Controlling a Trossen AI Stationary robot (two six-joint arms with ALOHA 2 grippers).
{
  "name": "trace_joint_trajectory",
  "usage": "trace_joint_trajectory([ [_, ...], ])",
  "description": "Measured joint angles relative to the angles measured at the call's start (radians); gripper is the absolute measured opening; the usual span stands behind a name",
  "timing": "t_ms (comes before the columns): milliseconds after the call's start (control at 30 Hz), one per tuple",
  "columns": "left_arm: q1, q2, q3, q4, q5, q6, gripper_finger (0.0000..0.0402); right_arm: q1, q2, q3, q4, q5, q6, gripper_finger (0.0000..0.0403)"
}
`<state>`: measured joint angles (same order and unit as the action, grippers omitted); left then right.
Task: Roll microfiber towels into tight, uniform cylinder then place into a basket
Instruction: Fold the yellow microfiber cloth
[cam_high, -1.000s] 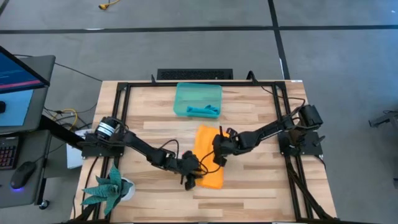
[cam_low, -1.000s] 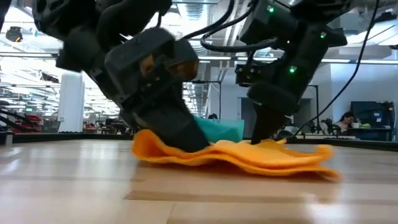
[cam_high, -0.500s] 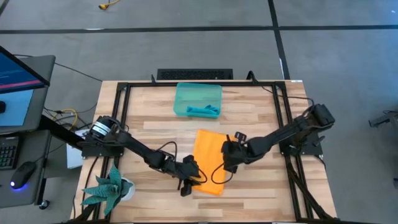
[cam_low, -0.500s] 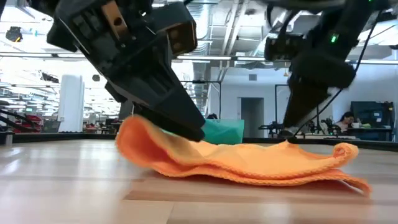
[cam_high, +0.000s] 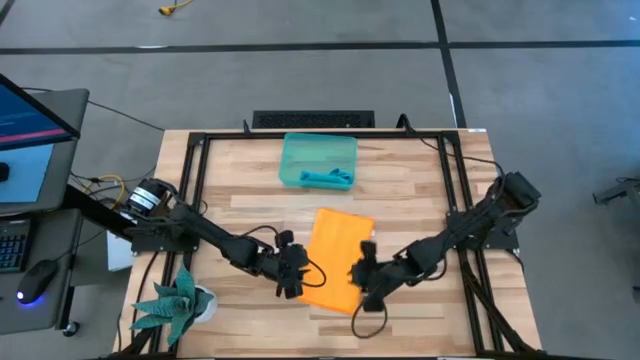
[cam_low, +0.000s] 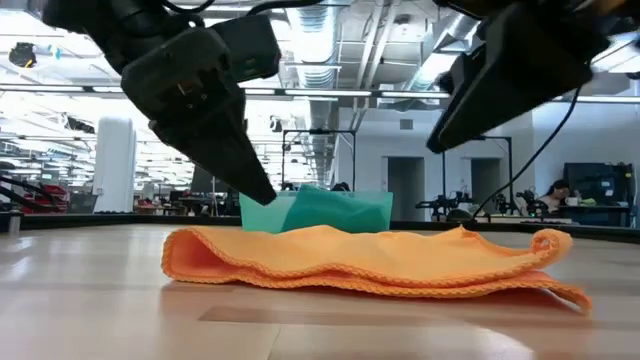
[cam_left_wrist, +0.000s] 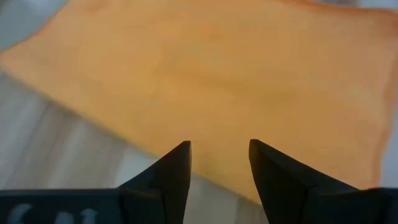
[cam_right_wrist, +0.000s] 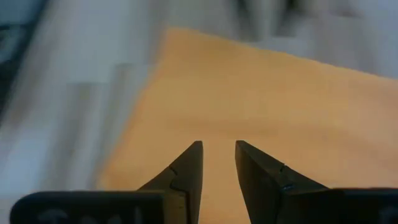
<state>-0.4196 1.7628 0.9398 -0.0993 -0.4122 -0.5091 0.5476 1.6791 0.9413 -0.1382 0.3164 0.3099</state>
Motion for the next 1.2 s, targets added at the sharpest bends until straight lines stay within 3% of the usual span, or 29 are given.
trace_joint_trajectory([
  [167, -0.007, 0.0, 0.001, -0.06, -0.053, -0.057, 0.0155, -0.02, 0.103, 0.002, 0.076, -0.207, -0.106, 0.0118],
  [467, -0.006, 0.002, 0.001, -0.069, -0.064, -0.076, 0.0155, -0.103, 0.163, 0.016, -0.15, -0.286, 0.045, 0.0118],
  [633, -0.006, 0.002, 0.0, -0.068, -0.066, -0.077, 0.0155, -0.146, 0.144, 0.019, -0.333, -0.265, 0.148, 0.0118],
  [867, -0.006, 0.002, 0.0, -0.068, -0.066, -0.078, 0.0155, -0.119, 0.068, -0.002, -0.312, -0.258, 0.09, 0.0118],
  [1200, -0.006, 0.002, -0.001, -0.062, -0.071, -0.079, 0.0155, -0.002, -0.06, 0.002, -0.335, -0.131, 0.101, 0.0118],
])
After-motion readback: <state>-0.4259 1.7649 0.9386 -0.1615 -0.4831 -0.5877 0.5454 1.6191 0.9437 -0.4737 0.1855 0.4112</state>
